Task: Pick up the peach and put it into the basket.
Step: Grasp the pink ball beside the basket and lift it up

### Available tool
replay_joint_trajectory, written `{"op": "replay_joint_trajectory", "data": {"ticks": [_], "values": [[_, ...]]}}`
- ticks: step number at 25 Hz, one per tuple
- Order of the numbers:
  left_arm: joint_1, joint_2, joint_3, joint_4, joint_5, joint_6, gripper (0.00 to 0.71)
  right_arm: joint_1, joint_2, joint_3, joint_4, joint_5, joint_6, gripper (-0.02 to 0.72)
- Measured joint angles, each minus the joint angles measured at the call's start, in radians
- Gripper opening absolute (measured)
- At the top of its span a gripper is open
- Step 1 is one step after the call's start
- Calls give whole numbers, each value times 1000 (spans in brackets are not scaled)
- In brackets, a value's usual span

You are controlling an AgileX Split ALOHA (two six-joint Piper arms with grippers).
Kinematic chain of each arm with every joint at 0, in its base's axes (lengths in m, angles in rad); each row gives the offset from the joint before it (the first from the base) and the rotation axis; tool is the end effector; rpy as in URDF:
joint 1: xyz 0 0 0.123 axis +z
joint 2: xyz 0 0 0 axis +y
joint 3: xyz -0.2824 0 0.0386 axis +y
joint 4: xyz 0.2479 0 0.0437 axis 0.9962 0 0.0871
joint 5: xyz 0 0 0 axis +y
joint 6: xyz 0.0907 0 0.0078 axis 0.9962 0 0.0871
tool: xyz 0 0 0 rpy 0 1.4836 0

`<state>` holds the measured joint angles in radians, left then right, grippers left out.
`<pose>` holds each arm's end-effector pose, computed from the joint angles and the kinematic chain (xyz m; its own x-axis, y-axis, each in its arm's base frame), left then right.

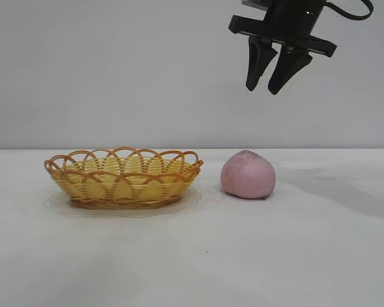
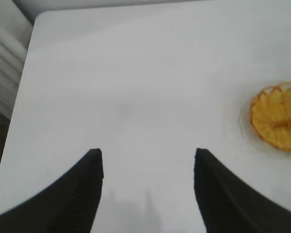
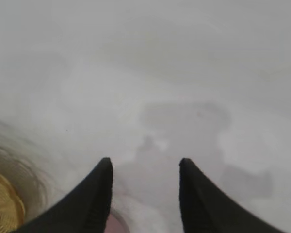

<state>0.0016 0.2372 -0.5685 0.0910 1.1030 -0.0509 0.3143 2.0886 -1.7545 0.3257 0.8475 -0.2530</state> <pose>0.0251 0.0074 0.2915 -0.6303 -0.0108 -0.7763 -0.0707 0.9965 0.0436 0.4348 0.1643 0.2318 -0.8191 -0.3000 -0.4890 -0.4375 0.8780 0.1940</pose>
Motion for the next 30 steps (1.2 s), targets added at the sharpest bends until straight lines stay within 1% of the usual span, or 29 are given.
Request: {"op": "replay_joint_trajectory", "data": {"ticks": [3,9,13,15,17,19,22,27,30], "values": [[0,-114,64,-4,22,0,364,0,0,0,2,5,-2,295],[0,-243,76,-18,17,0,364,0,0,0,4,75,-5,295],[0,-255,76,-20,17,5,364,0,20,0,4,128,-9,295],[0,-255,76,-26,17,12,364,0,36,0,6,166,-13,295],[0,-256,76,-27,17,14,364,0,54,0,13,212,-22,295],[0,-256,76,-27,17,19,364,0,70,0,24,241,-25,295],[0,-256,76,-27,17,23,364,0,95,0,51,269,-38,295],[0,-256,76,-29,17,23,364,4,144,0,135,315,-90,295],[0,-256,76,-29,17,23,364,27,178,0,138,342,-102,295]]}}
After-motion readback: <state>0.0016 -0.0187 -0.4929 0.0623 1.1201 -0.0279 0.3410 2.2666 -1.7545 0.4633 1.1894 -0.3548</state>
